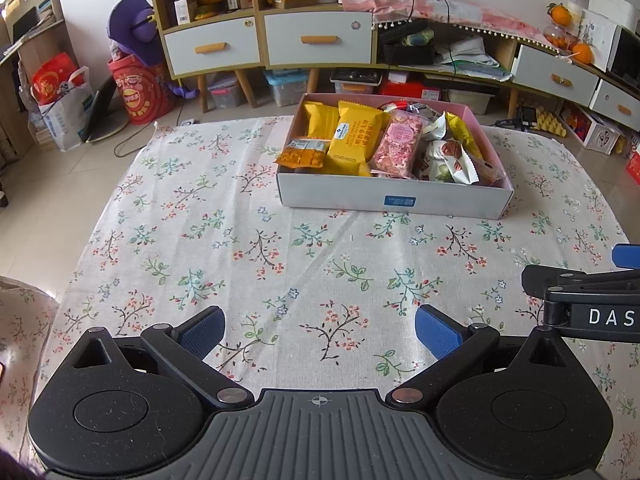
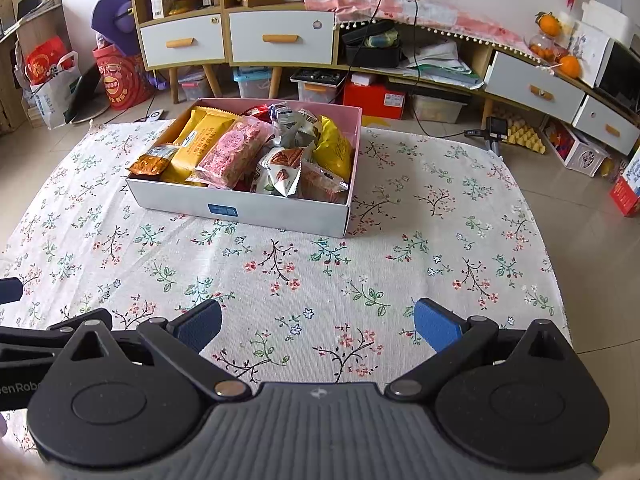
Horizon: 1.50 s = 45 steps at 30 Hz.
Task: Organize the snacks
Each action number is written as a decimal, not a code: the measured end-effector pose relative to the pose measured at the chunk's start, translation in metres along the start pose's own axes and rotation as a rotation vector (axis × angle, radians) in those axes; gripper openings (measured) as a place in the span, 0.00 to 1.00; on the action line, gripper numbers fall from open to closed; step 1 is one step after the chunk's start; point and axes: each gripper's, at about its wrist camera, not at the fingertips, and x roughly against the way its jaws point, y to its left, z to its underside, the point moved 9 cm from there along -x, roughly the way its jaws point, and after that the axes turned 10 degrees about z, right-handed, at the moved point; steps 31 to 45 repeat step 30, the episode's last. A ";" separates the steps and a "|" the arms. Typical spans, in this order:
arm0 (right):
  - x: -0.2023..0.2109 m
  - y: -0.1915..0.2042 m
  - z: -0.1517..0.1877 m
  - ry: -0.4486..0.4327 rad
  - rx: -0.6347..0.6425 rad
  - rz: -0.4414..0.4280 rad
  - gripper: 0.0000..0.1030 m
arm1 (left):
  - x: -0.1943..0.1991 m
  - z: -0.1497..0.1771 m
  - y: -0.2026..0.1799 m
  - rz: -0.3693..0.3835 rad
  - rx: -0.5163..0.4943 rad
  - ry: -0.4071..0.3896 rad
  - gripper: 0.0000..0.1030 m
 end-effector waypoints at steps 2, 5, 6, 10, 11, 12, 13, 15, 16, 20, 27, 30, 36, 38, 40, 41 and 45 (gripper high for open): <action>0.000 0.000 0.000 0.000 0.000 0.000 1.00 | 0.000 0.000 0.000 0.001 -0.001 0.000 0.99; -0.001 0.000 0.000 0.000 0.001 0.002 1.00 | 0.000 0.000 0.000 0.001 0.000 0.000 0.99; -0.001 0.000 0.000 0.001 0.000 0.003 1.00 | 0.000 0.000 0.000 0.000 0.001 0.000 0.99; 0.000 0.000 0.000 0.001 -0.005 0.002 1.00 | 0.000 0.000 -0.001 0.002 0.000 0.002 0.99; 0.000 0.000 0.000 0.001 -0.005 0.002 1.00 | 0.000 0.000 -0.001 0.002 0.000 0.003 0.99; 0.001 0.000 0.001 0.000 -0.004 0.003 1.00 | 0.000 0.000 0.000 0.002 0.001 0.003 0.99; 0.000 0.000 0.000 0.000 -0.002 0.004 1.00 | 0.000 0.000 0.000 0.000 0.002 0.003 0.99; 0.000 0.000 0.001 0.002 -0.001 0.003 1.00 | 0.000 0.000 0.002 -0.005 0.006 0.005 0.99; 0.000 0.001 0.000 0.003 -0.002 0.002 1.00 | -0.001 0.000 0.002 -0.006 0.009 0.007 0.99; 0.001 0.001 0.000 0.000 -0.001 -0.002 1.00 | -0.003 0.001 0.004 -0.005 0.017 0.013 0.99; 0.000 0.000 0.000 0.004 -0.001 -0.003 1.00 | -0.005 0.002 0.003 -0.005 0.012 0.018 0.99; 0.000 0.000 0.000 0.003 0.000 -0.001 1.00 | -0.005 0.002 0.002 -0.002 0.009 0.017 0.99; 0.000 0.000 0.000 0.003 0.000 -0.001 1.00 | -0.005 0.002 0.002 -0.002 0.009 0.017 0.99; 0.000 0.000 0.000 0.003 0.000 -0.001 1.00 | -0.005 0.002 0.002 -0.002 0.009 0.017 0.99; 0.000 0.000 0.000 0.003 0.000 -0.001 1.00 | -0.005 0.002 0.002 -0.002 0.009 0.017 0.99; 0.000 0.000 0.000 0.003 0.000 -0.001 1.00 | -0.005 0.002 0.002 -0.002 0.009 0.017 0.99; 0.000 0.000 0.000 0.003 0.000 -0.001 1.00 | -0.005 0.002 0.002 -0.002 0.009 0.017 0.99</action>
